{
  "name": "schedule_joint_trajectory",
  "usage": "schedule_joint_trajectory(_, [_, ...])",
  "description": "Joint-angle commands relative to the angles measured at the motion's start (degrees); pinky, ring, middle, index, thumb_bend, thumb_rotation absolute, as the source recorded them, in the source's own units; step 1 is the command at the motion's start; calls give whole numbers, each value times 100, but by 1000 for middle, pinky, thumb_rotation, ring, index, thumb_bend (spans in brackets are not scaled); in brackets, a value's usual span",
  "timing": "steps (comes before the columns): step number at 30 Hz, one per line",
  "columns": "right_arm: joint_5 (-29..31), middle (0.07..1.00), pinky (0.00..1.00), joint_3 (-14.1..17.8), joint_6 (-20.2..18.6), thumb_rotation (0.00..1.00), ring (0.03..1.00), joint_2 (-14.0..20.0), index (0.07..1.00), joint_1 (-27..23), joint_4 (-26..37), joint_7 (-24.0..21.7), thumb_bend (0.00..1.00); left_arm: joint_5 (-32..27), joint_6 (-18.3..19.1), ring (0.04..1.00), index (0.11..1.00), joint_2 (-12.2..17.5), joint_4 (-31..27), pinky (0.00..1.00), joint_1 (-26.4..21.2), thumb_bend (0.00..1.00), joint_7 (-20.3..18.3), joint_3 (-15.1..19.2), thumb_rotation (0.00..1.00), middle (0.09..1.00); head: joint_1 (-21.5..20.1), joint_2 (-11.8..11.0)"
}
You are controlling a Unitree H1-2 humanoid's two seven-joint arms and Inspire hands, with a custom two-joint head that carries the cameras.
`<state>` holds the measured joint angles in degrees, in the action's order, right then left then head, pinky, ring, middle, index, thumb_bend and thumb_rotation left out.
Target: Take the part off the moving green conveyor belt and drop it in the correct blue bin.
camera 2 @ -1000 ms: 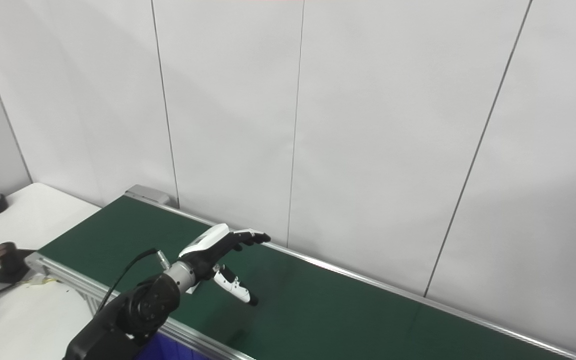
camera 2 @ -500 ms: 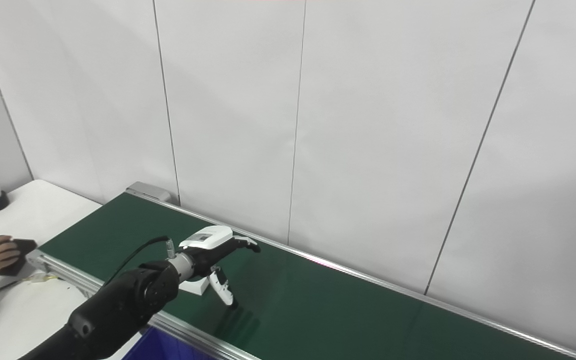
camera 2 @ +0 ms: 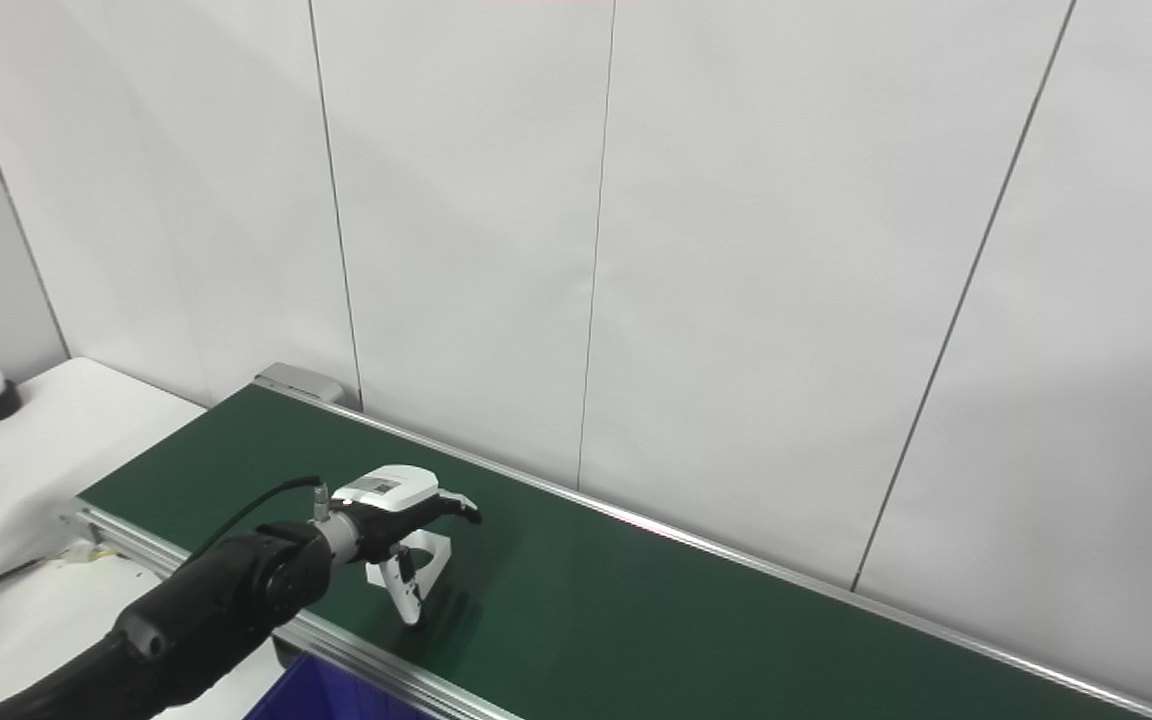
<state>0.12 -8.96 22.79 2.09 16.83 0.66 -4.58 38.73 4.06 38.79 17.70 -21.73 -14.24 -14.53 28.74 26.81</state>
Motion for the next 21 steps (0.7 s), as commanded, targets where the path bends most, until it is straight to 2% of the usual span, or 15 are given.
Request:
schedule_joint_trajectory(1, [12,916,934,-7,53,720,912,-35,980,2,236,-34,546,116,-116,903,844,264,-30,928,-229,933,70,33,0,883,-8,15])
schedule_joint_trajectory(14, [-29,912,923,-16,103,726,907,-52,979,22,266,-17,551,506,-348,884,857,185,633,922,-301,892,447,-167,0,873,-71,20])
schedule_joint_trajectory(21, [-17,912,923,-24,94,726,907,-75,978,74,327,-18,561,683,-778,825,819,-15,1150,868,-353,868,1166,-358,0,831,-143,36])
